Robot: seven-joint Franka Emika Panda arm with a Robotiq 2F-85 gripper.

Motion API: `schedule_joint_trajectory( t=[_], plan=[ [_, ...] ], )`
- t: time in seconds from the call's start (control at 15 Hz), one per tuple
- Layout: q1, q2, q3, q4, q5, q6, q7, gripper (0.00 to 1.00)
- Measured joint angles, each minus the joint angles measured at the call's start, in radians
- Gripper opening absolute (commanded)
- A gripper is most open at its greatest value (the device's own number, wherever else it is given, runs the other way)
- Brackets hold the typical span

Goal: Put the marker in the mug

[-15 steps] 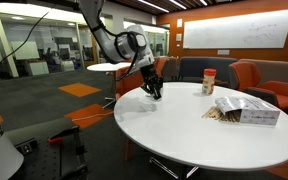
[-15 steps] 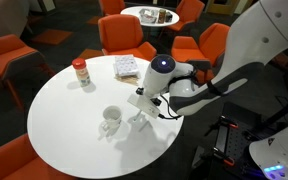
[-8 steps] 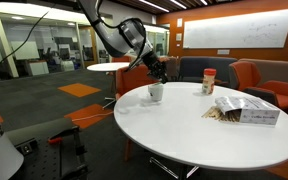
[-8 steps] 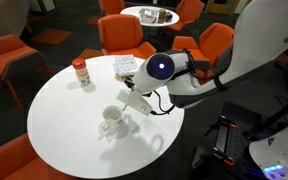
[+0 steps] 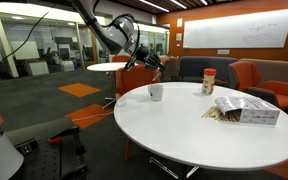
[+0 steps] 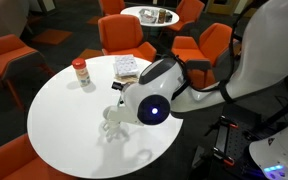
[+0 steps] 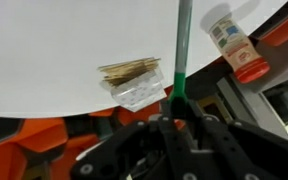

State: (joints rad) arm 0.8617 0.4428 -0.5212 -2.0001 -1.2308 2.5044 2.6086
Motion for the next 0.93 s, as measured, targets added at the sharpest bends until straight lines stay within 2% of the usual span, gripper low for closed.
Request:
schedule_joint_trajectory(
  t=[0.33, 0.93],
  plan=[
    [0.100, 0.100, -0.073, 0.095, -0.030, -0.117, -0.010, 0.05],
    [0.188, 0.292, -0.142, 0.147, -0.045, -0.133, -0.010, 0.05]
  ],
)
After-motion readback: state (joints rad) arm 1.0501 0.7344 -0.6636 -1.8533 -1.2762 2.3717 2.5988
